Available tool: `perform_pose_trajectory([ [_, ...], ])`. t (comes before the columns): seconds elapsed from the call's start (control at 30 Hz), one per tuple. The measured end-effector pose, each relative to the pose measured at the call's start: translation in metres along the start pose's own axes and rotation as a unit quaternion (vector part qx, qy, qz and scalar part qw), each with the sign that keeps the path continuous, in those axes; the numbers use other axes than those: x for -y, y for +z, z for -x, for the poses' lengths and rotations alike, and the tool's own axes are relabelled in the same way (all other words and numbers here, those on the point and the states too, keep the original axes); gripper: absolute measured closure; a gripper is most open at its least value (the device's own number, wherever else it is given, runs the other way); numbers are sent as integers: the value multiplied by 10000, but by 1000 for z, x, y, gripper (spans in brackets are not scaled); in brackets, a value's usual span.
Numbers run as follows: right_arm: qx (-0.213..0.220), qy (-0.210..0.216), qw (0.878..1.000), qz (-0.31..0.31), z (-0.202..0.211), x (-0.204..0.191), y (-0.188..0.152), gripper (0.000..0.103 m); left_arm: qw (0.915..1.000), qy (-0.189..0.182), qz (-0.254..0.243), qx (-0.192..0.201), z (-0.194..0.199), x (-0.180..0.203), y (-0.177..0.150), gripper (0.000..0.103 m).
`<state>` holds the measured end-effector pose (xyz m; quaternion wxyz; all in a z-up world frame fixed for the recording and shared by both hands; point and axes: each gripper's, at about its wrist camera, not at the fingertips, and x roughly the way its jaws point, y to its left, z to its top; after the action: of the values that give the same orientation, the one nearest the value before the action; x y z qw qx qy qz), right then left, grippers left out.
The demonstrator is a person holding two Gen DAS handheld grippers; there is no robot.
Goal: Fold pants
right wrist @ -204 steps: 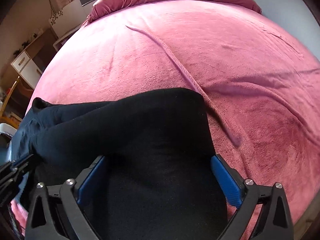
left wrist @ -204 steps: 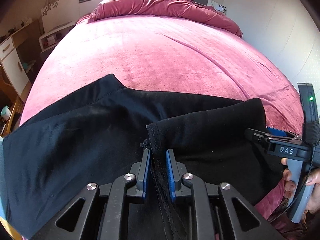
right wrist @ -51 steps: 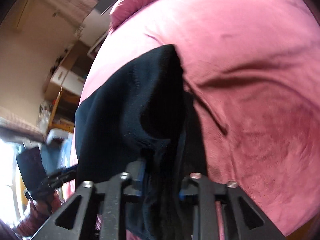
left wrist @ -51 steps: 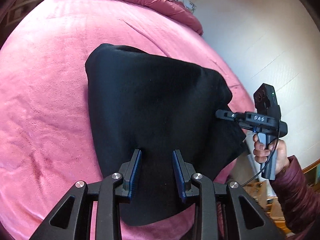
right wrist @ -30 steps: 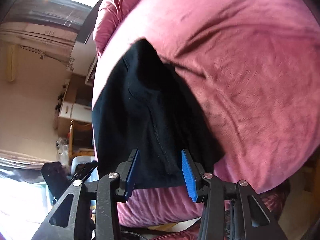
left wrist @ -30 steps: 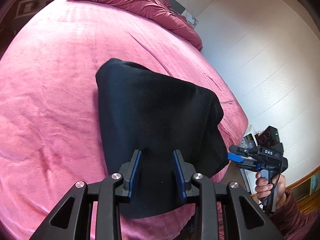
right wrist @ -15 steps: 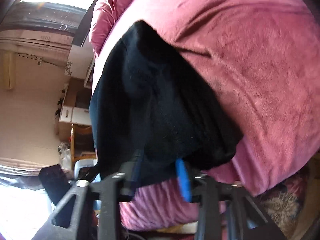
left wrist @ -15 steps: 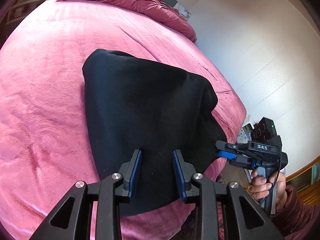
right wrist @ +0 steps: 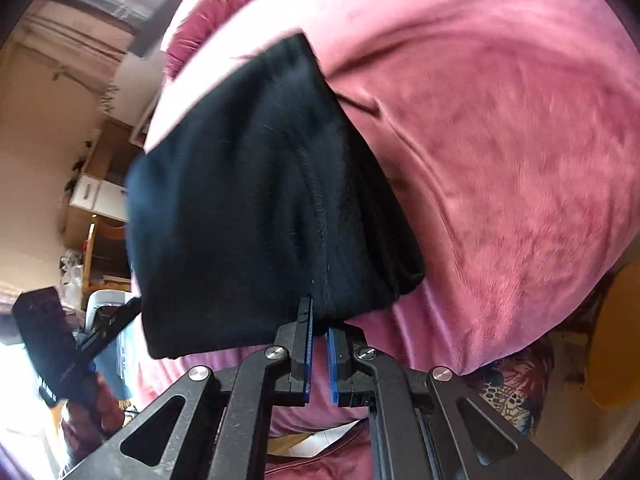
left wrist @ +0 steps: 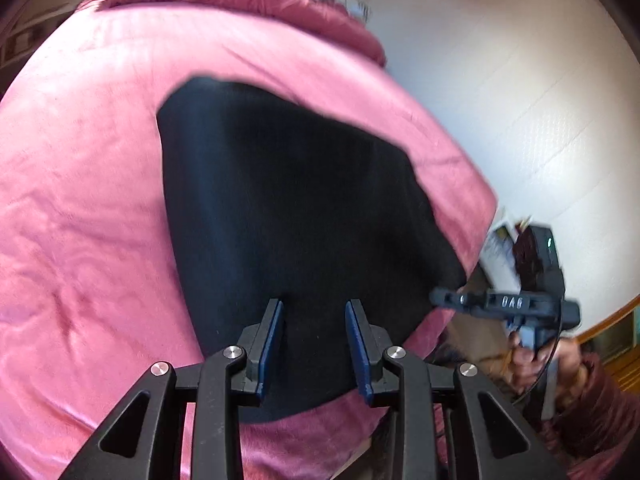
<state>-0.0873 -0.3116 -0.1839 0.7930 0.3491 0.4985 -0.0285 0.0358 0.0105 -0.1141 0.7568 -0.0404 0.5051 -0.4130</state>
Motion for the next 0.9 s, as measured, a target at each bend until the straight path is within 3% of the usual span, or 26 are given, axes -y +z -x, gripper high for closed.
perform_pose_trajectory([
  [0.2,-83,122,9999,-62,1,5,3,95,9998,55,135,126,-1,-3,0,72],
  [0.37,-172,17,9986,507,33,-8,6,66,9979,458,-38,447,14,3,-2,71],
  [0.5,211,-321,9938,1042,69,-18,14,65,9940,782,-115,757,28,9,2,70],
  [0.6,678,-400,9911,1077,82,-28,32,53,9899,1072,-175,911,32,15,6,70],
  [0.67,872,-515,9894,1038,76,-32,51,40,9876,1235,-233,941,32,18,10,70],
  [0.9,887,-384,9939,526,29,-40,110,39,9826,1578,-405,892,29,24,14,70],
])
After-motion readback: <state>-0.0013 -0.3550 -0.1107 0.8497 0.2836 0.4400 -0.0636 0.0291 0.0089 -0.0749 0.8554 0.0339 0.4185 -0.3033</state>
